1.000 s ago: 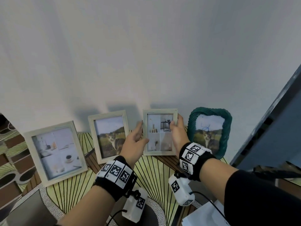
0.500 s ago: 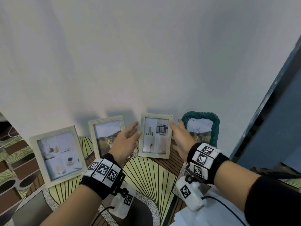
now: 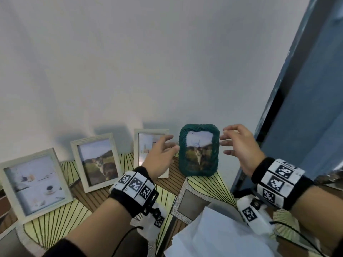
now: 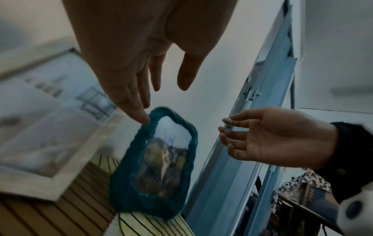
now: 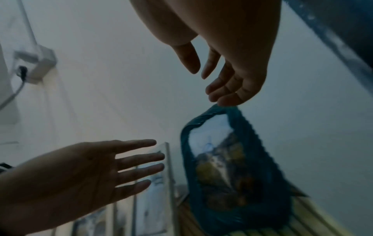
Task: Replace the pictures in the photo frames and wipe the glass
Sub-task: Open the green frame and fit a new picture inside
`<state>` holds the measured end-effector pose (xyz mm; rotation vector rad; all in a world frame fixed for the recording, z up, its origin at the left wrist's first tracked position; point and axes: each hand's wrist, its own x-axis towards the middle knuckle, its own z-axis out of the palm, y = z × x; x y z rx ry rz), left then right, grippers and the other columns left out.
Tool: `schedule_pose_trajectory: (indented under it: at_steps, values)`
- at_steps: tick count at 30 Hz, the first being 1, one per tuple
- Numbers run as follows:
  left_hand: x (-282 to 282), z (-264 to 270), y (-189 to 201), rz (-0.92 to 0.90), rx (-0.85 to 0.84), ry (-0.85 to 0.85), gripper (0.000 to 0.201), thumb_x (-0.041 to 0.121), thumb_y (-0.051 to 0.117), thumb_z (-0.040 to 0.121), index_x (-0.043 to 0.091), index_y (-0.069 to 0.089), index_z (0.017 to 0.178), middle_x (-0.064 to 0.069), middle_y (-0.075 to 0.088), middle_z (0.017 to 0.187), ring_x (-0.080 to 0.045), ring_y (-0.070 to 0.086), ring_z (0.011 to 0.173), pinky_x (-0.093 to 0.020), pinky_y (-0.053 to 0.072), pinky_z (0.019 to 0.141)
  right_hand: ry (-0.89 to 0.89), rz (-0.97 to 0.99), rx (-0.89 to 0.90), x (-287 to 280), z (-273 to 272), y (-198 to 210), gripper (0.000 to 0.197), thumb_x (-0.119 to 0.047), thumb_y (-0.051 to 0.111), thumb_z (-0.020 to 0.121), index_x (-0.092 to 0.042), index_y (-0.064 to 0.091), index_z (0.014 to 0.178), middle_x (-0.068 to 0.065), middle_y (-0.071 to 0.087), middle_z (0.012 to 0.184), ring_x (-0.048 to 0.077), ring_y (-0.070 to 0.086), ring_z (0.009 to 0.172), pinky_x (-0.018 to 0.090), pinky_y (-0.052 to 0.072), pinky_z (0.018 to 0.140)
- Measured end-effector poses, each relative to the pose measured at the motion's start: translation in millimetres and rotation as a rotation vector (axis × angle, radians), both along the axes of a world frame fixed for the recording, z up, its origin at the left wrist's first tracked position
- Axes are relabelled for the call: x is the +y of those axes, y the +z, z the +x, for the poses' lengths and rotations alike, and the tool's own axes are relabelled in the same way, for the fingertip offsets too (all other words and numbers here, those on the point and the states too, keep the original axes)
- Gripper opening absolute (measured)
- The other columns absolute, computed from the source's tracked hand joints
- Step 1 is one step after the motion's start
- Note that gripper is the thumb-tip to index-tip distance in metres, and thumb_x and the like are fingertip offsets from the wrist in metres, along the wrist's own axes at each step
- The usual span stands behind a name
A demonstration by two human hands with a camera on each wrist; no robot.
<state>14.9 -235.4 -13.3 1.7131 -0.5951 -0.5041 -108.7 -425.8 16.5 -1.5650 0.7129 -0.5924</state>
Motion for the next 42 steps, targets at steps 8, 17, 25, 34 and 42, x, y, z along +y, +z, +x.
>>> schedule_pose_trajectory:
  at_steps: [8,17,25,34,42]
  values:
    - [-48.2,-1.1,-24.3,0.070,0.130,-0.002,0.068,0.019,0.054,0.099,0.019,0.015,0.154,-0.011,0.032,0.156,-0.027,0.045,0.133,-0.047,0.049,0.102,0.090,0.166,0.264,-34.3,8.0,-43.3,0.043,-0.034,0.047,0.102,-0.021,0.039,0.142,0.007,0.049,0.129,0.025,0.048,0.118,0.049,0.045,0.099]
    - [-38.6,-2.2,-18.7,0.036,0.157,-0.096,0.035,0.004,0.044,0.101,0.034,0.052,0.118,0.002,0.067,0.106,-0.008,0.064,0.091,-0.017,0.057,0.063,0.300,0.159,0.295,-28.7,8.0,-31.2,0.039,-0.041,0.040,0.104,-0.024,0.048,0.138,0.007,0.050,0.143,0.029,0.044,0.133,0.050,0.036,0.111]
    - [8.9,-15.1,38.9,-0.079,-0.031,-0.013,0.051,0.017,0.050,0.101,0.035,0.036,0.148,0.007,0.070,0.117,-0.004,0.066,0.101,-0.019,0.056,0.069,0.249,-0.161,0.042,15.4,-19.8,29.6,0.024,-0.034,0.044,0.103,-0.049,0.054,0.120,-0.015,0.071,0.102,0.005,0.064,0.100,0.020,0.047,0.073]
    - [123.7,-50.3,66.0,-0.193,-0.320,0.046,0.043,0.027,0.057,0.094,0.042,0.054,0.135,0.011,0.072,0.113,-0.013,0.069,0.098,-0.028,0.053,0.088,0.272,-0.103,-0.318,103.8,-51.5,39.3,0.030,-0.027,0.049,0.102,-0.036,0.057,0.129,-0.004,0.073,0.104,0.004,0.069,0.097,0.020,0.056,0.075]
    - [207.1,-97.5,15.9,-0.233,-0.237,0.278,0.046,0.020,0.067,0.082,0.022,0.063,0.127,0.002,0.075,0.105,-0.016,0.071,0.099,-0.026,0.055,0.089,0.559,0.111,-0.304,170.3,-61.5,-3.3,0.035,-0.022,0.045,0.104,-0.038,0.050,0.135,0.003,0.072,0.114,0.021,0.069,0.106,0.040,0.056,0.087]
